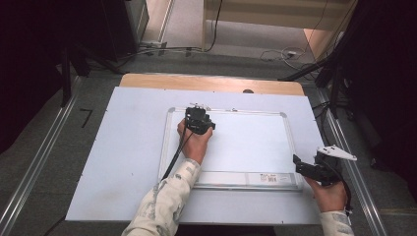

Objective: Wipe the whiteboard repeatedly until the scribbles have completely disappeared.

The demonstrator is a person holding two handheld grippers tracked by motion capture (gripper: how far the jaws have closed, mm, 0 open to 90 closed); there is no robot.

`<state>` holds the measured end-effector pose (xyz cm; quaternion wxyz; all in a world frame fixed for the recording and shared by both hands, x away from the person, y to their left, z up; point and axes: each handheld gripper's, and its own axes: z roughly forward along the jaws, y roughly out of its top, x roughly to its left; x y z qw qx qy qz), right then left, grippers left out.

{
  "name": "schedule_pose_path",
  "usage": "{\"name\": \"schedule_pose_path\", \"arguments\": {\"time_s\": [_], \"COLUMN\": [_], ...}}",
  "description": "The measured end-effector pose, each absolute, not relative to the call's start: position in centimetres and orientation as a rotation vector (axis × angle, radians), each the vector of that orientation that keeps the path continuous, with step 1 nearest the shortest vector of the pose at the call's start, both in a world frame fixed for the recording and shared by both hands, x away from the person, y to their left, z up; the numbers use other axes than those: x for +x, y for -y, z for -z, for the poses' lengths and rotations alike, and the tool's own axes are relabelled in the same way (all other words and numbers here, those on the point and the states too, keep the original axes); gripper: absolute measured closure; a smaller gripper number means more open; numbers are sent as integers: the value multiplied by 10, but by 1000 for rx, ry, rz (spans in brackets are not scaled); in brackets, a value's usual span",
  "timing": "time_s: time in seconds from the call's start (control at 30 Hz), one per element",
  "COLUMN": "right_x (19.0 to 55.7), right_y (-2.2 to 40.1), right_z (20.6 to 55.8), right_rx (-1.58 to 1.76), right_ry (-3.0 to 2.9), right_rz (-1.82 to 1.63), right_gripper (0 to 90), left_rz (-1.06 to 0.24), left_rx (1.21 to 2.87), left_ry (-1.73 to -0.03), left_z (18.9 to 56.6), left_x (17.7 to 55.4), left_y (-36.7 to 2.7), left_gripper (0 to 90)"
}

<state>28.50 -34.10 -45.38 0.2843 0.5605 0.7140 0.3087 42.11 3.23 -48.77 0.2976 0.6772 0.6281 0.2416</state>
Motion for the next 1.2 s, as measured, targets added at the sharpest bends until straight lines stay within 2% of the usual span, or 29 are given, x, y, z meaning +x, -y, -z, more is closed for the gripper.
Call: {"name": "schedule_pose_path", "arguments": {"time_s": [0.27, 0.53, 0.9, 1.2], "right_x": [284, 284, 285, 288], "right_y": [344, 344, 340, 334], "right_z": [454, 454, 454, 455], "right_rx": [1510, 1508, 1498, 1487], "right_ry": [-1905, -1904, -1912, -1924], "right_rz": [-825, -827, -818, -810], "right_gripper": [136, 136, 136, 136], "left_rz": [-670, -687, -670, -657], "left_rx": [1751, 1715, 1769, 1805], "left_ry": [-1749, -1781, -1708, -1677], "left_z": [487, 489, 491, 490], "left_x": [430, 420, 371, 369], "left_y": [-68, -93, -73, -34], "left_gripper": [404, 404, 406, 406]}}
